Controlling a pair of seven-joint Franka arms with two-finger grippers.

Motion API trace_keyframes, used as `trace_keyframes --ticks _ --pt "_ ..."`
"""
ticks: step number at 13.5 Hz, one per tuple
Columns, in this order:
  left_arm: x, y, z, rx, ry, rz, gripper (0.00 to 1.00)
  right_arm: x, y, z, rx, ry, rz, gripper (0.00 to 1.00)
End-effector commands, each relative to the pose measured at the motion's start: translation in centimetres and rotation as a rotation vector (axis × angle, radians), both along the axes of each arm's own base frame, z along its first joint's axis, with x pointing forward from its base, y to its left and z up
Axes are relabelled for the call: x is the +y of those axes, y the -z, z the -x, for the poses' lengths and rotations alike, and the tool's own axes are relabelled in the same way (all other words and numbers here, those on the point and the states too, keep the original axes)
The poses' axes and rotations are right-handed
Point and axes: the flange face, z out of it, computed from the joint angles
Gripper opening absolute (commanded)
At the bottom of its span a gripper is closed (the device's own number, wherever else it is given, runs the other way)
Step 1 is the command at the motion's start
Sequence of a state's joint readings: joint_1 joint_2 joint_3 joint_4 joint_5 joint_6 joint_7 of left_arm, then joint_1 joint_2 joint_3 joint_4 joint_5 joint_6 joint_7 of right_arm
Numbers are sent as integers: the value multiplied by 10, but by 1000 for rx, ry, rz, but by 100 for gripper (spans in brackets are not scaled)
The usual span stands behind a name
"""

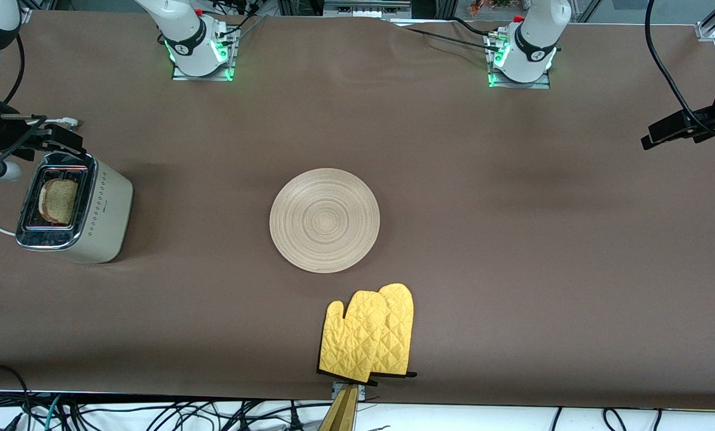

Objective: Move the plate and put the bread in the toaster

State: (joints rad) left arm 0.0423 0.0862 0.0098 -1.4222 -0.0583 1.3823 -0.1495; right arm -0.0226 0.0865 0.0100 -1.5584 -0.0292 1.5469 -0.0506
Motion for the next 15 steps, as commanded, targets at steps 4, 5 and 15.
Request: trace_keyframes --ticks 4,5,15 --pt "1 -6 -2 -8 -5 -1 100 -5 -6 -3 9 17 9 100" --pt "1 -6 -2 -8 -5 -1 100 -7 -5 -4 11 20 9 100" --pt "7 -7 -2 -8 -10 -22 100 -13 -4 -4 14 31 6 100"
